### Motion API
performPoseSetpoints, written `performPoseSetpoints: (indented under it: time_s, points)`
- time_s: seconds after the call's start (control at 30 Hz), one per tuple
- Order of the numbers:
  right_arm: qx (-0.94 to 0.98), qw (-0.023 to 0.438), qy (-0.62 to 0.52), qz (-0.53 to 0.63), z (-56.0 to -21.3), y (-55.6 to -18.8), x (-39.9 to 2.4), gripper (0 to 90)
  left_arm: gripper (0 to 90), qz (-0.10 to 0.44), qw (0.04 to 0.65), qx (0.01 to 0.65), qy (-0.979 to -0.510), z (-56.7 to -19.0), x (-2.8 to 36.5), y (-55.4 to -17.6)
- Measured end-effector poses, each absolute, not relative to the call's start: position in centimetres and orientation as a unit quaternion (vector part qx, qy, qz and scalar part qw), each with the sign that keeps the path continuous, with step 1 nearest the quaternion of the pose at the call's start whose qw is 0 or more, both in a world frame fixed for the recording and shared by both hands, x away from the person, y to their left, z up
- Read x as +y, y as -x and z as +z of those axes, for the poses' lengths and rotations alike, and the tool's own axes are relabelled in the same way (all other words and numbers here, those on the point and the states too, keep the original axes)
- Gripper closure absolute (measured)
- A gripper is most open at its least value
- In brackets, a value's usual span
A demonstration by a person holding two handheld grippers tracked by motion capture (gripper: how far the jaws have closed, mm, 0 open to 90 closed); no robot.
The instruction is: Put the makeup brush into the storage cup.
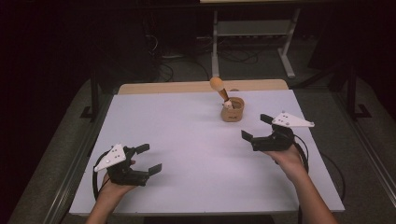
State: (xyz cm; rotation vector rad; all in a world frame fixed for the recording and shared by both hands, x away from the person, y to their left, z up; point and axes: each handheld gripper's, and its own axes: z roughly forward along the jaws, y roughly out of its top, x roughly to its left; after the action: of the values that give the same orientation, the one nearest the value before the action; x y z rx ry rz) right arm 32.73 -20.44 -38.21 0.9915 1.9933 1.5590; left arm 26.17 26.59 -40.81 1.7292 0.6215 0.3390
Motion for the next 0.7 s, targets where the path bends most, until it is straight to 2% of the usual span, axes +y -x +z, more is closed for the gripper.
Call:
performPoseSetpoints:
  time_s: [0.7]
  points:
    - [0.715, 0.211, -0.35, 0.567, -39.0, -28.5, -22.0, 0.6, 11.1, 0.148, 0.595, 0.271, -0.742, -40.8, 26.8, -26.2]
